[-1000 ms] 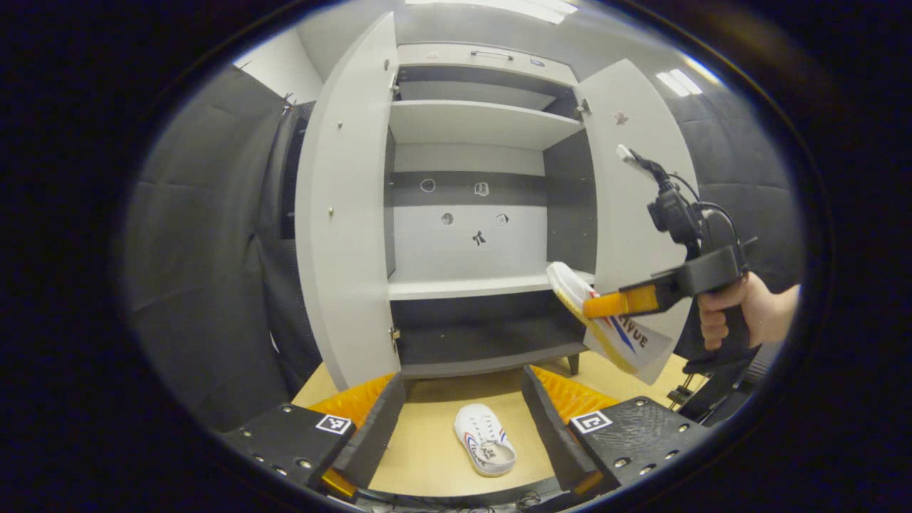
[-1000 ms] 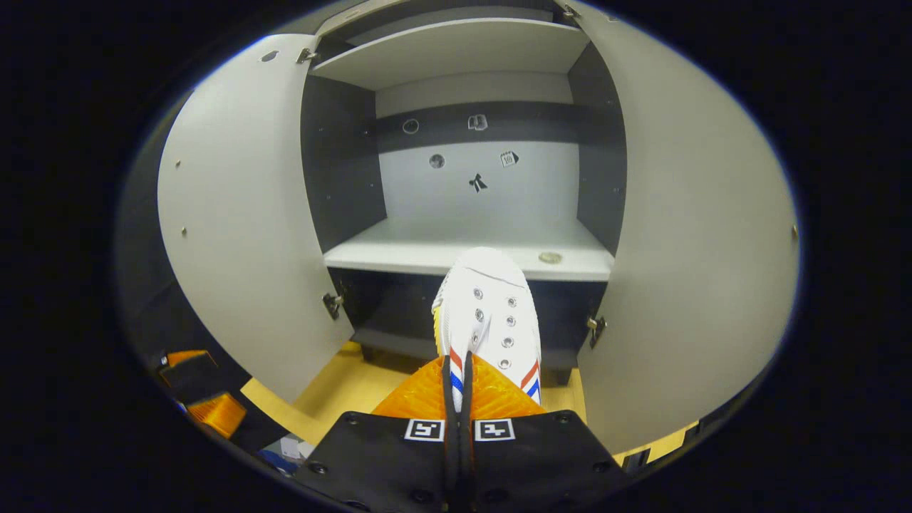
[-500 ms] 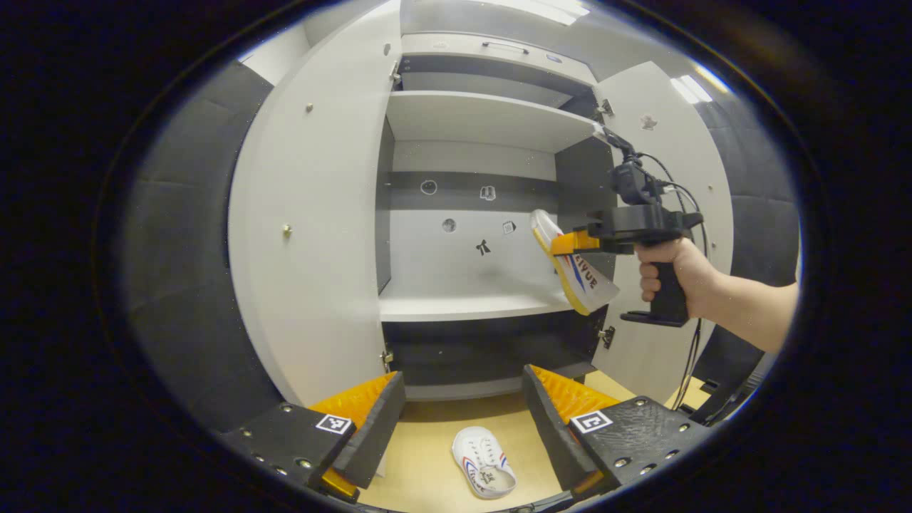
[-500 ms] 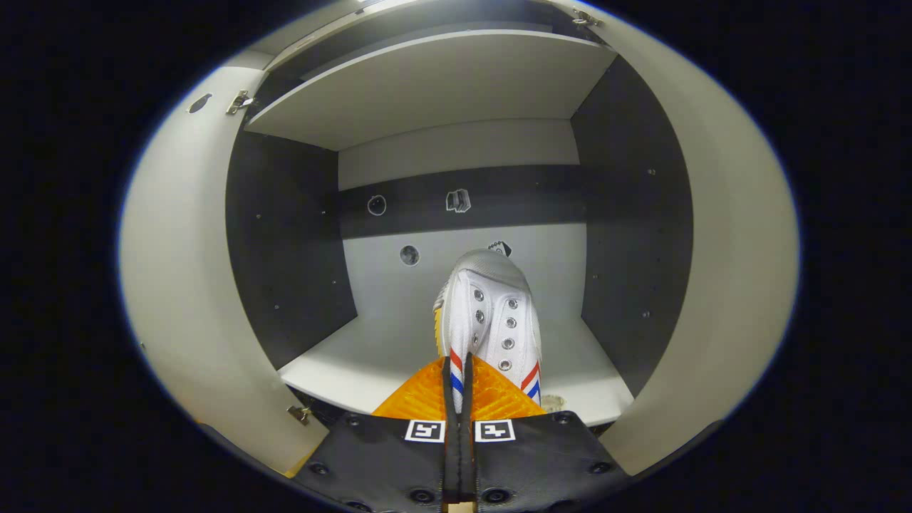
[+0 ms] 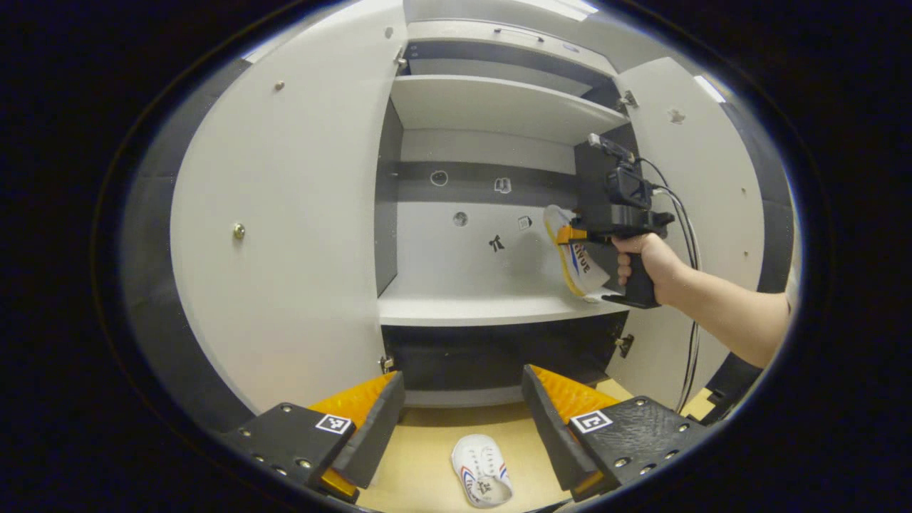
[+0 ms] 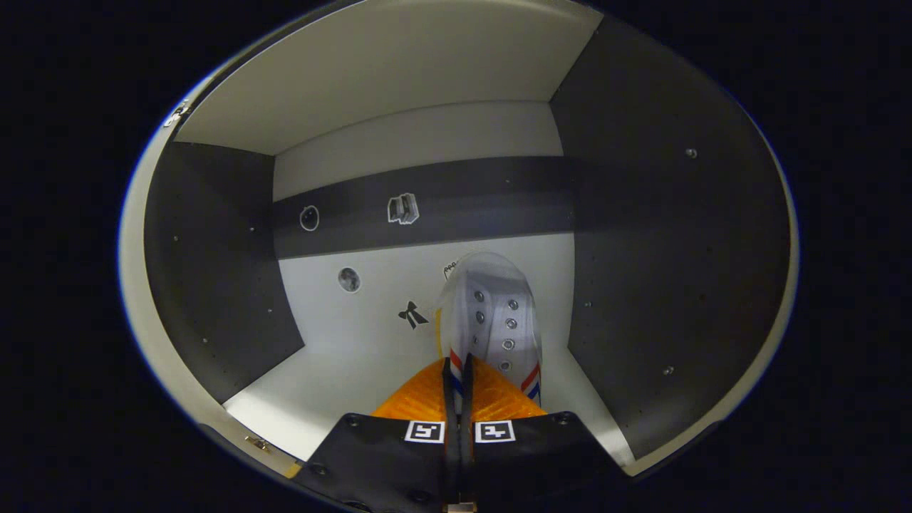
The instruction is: Grab one shoe with the right hand and put it into the shoe cabinet, grab the other shoe with the left hand and put it into the shoe cabinet; then close the right door with the right hand and the left door with the left hand.
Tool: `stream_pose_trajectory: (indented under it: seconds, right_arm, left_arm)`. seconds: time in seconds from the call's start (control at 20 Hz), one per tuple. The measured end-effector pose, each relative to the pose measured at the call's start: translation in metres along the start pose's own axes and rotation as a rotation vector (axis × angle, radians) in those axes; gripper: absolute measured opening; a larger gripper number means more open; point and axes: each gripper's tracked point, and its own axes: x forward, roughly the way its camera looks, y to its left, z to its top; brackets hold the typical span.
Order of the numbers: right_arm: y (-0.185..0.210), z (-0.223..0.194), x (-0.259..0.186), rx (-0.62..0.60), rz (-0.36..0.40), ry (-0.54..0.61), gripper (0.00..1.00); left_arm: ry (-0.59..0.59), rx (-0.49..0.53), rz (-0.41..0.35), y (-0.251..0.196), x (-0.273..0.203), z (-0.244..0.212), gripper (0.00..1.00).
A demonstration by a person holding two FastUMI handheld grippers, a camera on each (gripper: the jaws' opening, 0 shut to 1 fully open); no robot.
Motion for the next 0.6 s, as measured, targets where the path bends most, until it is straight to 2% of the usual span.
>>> stream_pose_trajectory:
  seconds: [0.05,0.1,0.2,0.25,0.3,0.35,0.45,0.55,0.6]
  right_arm:
    - [-0.001,-0.003,0.007,0.005,-0.001,0.009,0.01]
    - [0.0,-0.007,0.012,0.016,-0.003,0.024,0.0]
    - [0.004,-0.012,0.024,0.025,0.003,0.037,0.0]
    - [0.004,-0.014,0.029,0.017,-0.001,0.04,0.02]
    - [0.006,-0.018,0.034,0.01,-0.004,0.045,0.02]
    - [0.009,-0.021,0.038,0.012,0.002,0.054,0.0]
    - [0.012,-0.031,0.045,0.041,0.015,0.091,0.07]
    - [0.013,-0.035,0.049,0.077,0.018,0.108,0.08]
    - [0.012,-0.026,0.048,0.086,0.018,0.08,0.1]
  left_arm:
    - [0.003,-0.004,0.014,0.002,0.006,-0.001,1.0]
    - [0.007,-0.002,0.029,0.004,0.009,-0.001,0.95]
    - [0.021,0.005,0.062,0.004,0.011,-0.002,0.95]
    - [0.031,0.003,0.074,0.005,0.012,-0.004,1.0]
    - [0.045,0.0,0.085,0.006,0.013,-0.005,1.0]
    - [0.056,-0.001,0.099,0.007,0.013,-0.007,0.95]
    - [0.08,0.001,0.129,0.01,0.014,-0.011,0.95]
    - [0.095,0.014,0.156,0.012,0.014,-0.014,0.95]
    - [0.096,0.019,0.162,0.011,0.012,-0.014,0.95]
